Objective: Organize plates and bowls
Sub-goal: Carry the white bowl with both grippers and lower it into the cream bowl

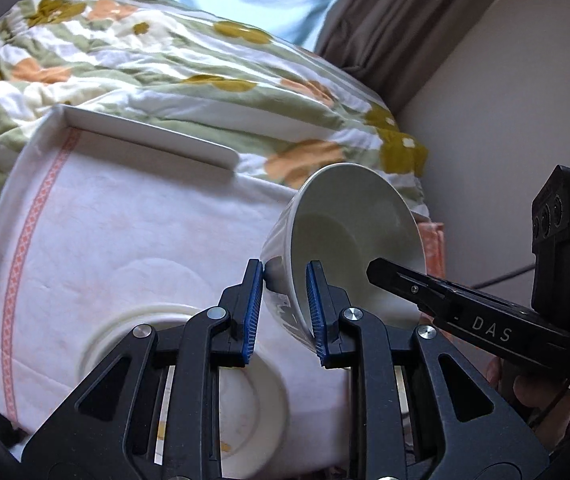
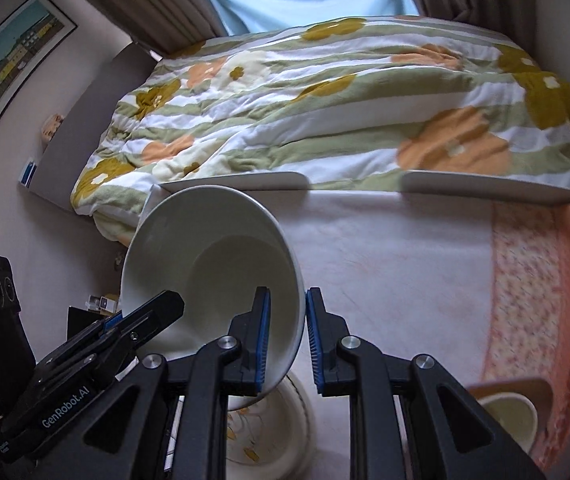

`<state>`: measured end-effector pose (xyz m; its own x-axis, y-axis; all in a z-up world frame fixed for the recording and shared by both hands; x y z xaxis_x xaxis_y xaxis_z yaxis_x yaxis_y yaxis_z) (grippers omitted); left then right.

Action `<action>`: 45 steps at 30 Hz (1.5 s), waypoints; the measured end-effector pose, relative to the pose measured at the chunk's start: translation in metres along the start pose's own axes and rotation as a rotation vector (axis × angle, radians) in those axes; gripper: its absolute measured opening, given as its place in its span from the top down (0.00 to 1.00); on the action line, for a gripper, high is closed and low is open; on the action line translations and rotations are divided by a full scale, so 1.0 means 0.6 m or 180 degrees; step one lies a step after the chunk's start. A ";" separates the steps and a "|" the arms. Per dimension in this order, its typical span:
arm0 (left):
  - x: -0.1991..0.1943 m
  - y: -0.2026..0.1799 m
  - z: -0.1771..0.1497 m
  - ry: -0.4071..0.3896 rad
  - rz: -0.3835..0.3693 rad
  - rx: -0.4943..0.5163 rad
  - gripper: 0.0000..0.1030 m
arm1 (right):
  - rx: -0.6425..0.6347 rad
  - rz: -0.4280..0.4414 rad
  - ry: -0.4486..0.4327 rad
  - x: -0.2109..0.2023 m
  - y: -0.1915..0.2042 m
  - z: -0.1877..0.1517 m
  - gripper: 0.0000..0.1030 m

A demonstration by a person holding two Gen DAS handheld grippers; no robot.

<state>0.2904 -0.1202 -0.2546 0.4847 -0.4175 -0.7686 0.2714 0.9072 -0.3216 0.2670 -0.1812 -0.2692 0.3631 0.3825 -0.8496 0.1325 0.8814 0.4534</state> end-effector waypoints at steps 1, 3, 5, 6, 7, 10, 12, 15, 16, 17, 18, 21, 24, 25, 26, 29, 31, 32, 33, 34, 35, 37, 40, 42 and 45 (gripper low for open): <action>0.004 -0.030 -0.005 0.0015 -0.0050 0.0053 0.81 | 0.0058 -0.0033 -0.0047 -0.021 -0.025 -0.005 0.84; 0.011 -0.096 -0.020 0.0054 -0.0158 0.0167 0.81 | 0.0162 -0.0095 -0.0127 -0.059 -0.071 -0.017 0.84; 0.018 -0.145 -0.034 0.0084 -0.0215 0.0264 0.81 | 0.0258 -0.0159 -0.0203 -0.093 -0.117 -0.031 0.84; 0.023 -0.174 -0.045 0.0100 -0.0250 0.0305 0.81 | 0.0292 -0.0184 -0.0228 -0.106 -0.136 -0.035 0.84; 0.027 -0.193 -0.054 0.0118 -0.0277 0.0316 0.81 | 0.0327 -0.0204 -0.0248 -0.116 -0.154 -0.041 0.84; 0.043 -0.238 -0.086 0.0205 -0.0332 0.0307 0.81 | 0.0372 -0.0268 -0.0235 -0.137 -0.202 -0.057 0.84; 0.052 -0.257 -0.106 0.0276 -0.0303 0.0321 0.81 | 0.0367 -0.0290 -0.0200 -0.142 -0.224 -0.069 0.84; 0.060 -0.264 -0.126 0.0368 -0.0224 0.0348 0.81 | 0.0379 -0.0266 -0.0133 -0.140 -0.249 -0.083 0.84; 0.062 -0.264 -0.131 0.0394 -0.0192 0.0360 0.81 | 0.0386 -0.0254 -0.0107 -0.137 -0.254 -0.089 0.84; 0.064 -0.261 -0.136 0.0421 -0.0159 0.0368 0.81 | 0.0390 -0.0235 -0.0079 -0.133 -0.259 -0.096 0.84; 0.067 -0.257 -0.143 0.0458 -0.0123 0.0375 0.81 | 0.0395 -0.0217 -0.0056 -0.130 -0.267 -0.102 0.84; 0.080 -0.247 -0.159 0.0564 -0.0059 0.0376 0.81 | 0.0380 -0.0198 0.0000 -0.116 -0.272 -0.112 0.84; 0.098 -0.237 -0.174 0.0686 -0.0050 0.0354 0.81 | 0.0312 -0.0264 0.0028 -0.103 -0.278 -0.121 0.84; 0.102 -0.236 -0.179 0.0715 -0.0039 0.0360 0.81 | 0.0258 -0.0330 0.0024 -0.100 -0.278 -0.122 0.84; 0.107 -0.236 -0.182 0.0742 -0.0017 0.0381 0.81 | 0.0204 -0.0389 0.0016 -0.097 -0.278 -0.126 0.84; 0.117 -0.238 -0.190 0.0792 -0.0026 0.0404 0.81 | 0.0165 -0.0444 0.0005 -0.093 -0.286 -0.129 0.84; 0.122 -0.241 -0.191 0.0800 -0.0032 0.0443 0.81 | 0.0204 -0.0438 0.0009 -0.091 -0.293 -0.130 0.84; 0.123 -0.244 -0.190 0.0797 -0.0024 0.0478 0.81 | 0.0221 -0.0442 0.0015 -0.090 -0.297 -0.130 0.84; 0.128 -0.248 -0.188 0.0804 -0.0001 0.0533 0.81 | 0.0227 -0.0462 0.0020 -0.089 -0.302 -0.130 0.84; 0.132 -0.252 -0.186 0.0799 0.0039 0.0593 0.81 | 0.0226 -0.0486 0.0029 -0.088 -0.304 -0.132 0.84; 0.135 -0.254 -0.183 0.0798 0.0081 0.0638 0.81 | 0.0222 -0.0502 0.0032 -0.087 -0.306 -0.133 0.84; 0.138 -0.254 -0.182 0.0825 0.0121 0.0678 0.81 | 0.0216 -0.0508 0.0026 -0.087 -0.308 -0.134 0.84; 0.140 -0.254 -0.179 0.0833 0.0168 0.0748 0.81 | 0.0237 -0.0507 0.0008 -0.088 -0.310 -0.134 0.84; 0.139 -0.255 -0.179 0.0835 0.0245 0.0834 0.81 | 0.0259 -0.0496 0.0004 -0.088 -0.312 -0.135 0.84; 0.141 -0.257 -0.177 0.0840 0.0333 0.0953 0.81 | 0.0282 -0.0497 0.0003 -0.088 -0.314 -0.136 0.84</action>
<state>0.2013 -0.2901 -0.3288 0.3032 -0.2606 -0.9166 0.4808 0.8723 -0.0889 0.1480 -0.3446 -0.3318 0.3310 0.2430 -0.9118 0.2679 0.9023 0.3378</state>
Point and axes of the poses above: each gripper's, at about its wrist camera, not at the fingertips, and x roughly the way its jaws point, y to its left, z to its top, the point moved 10 cm from there along x, roughly the way its jaws point, and after that the axes turned 14 degrees about x, right-handed, at the moved point
